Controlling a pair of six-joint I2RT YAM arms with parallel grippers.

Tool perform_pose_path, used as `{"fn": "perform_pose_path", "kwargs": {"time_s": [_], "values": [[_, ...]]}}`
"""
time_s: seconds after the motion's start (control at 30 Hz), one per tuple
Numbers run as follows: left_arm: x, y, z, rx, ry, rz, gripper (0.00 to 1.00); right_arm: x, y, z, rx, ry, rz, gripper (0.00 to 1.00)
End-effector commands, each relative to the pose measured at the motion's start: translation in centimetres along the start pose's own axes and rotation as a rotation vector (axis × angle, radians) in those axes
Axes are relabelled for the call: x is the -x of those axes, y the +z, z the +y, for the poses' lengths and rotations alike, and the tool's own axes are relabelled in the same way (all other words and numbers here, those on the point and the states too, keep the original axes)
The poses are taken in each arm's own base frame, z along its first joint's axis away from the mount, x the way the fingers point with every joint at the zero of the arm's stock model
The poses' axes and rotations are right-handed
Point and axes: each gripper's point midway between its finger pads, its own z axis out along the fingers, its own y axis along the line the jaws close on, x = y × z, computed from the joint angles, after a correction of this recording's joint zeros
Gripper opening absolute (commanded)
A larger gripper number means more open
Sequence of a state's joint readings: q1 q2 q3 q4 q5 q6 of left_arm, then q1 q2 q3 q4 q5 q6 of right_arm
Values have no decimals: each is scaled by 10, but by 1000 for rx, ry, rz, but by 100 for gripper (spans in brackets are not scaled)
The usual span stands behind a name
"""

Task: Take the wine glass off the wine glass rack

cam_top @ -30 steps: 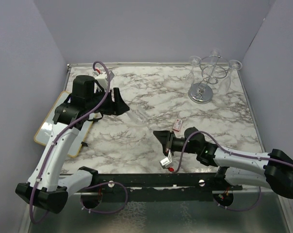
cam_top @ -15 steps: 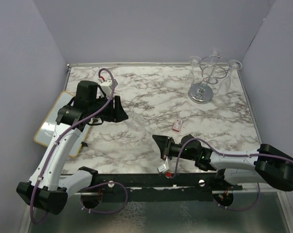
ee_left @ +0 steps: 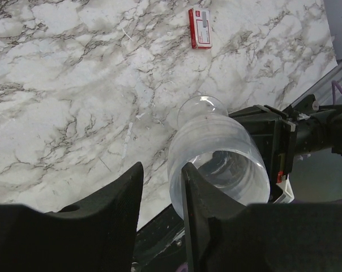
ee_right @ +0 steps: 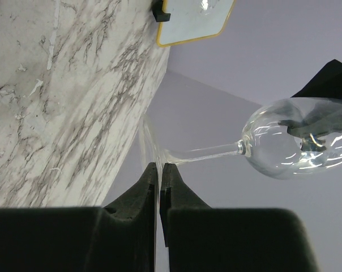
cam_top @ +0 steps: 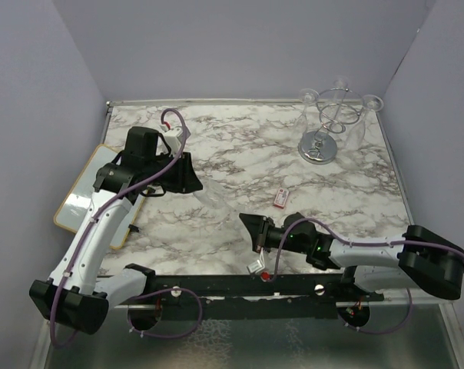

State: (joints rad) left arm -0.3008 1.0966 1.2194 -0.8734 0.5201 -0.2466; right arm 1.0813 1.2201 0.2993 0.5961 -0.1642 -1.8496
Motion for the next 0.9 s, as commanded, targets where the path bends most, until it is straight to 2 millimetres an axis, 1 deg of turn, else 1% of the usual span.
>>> {"fn": "perform_pose_path", "kwargs": {"time_s": [0.0,0.17,0.27,0.33,0.37,0.4,0.43,0.5,0.6,0.63,0.67,0.7,0.73,0.8,0.87], "values": [[-5,3,-1,-26,13,29,34,-13,2,-38,-104,-58,54,1],[-5,3,4,1,17,41,30,-15,7,-38,-95,-58,55,1],[-4,3,3,3,23,42,22,-18,10,-37,-93,-53,69,1],[-2,2,7,28,29,33,14,-20,12,-38,-97,-42,77,1],[0,1,9,43,31,26,9,-21,13,-38,-95,-31,79,1],[1,0,11,59,33,20,2,-21,14,-37,-94,-16,75,3],[2,0,13,70,33,16,0,-20,15,-37,-94,-2,70,6],[5,0,15,90,26,10,0,-19,17,-34,-89,24,59,15],[12,0,24,144,13,-2,0,-17,19,-30,-87,60,50,25],[15,0,27,165,4,-8,0,-17,20,-29,-89,73,48,42],[19,0,31,191,-1,-17,0,-17,19,-26,-88,92,45,64],[24,0,34,212,-5,-26,0,-17,19,-23,-87,111,41,92],[28,0,39,242,-15,-36,0,-17,18,-20,-85,129,38,99],[38,0,46,291,-30,-56,0,-18,14,-12,-95,177,39,100],[56,-2,55,359,-42,-99,0,-21,9,-9,-127,244,51,100]]}}
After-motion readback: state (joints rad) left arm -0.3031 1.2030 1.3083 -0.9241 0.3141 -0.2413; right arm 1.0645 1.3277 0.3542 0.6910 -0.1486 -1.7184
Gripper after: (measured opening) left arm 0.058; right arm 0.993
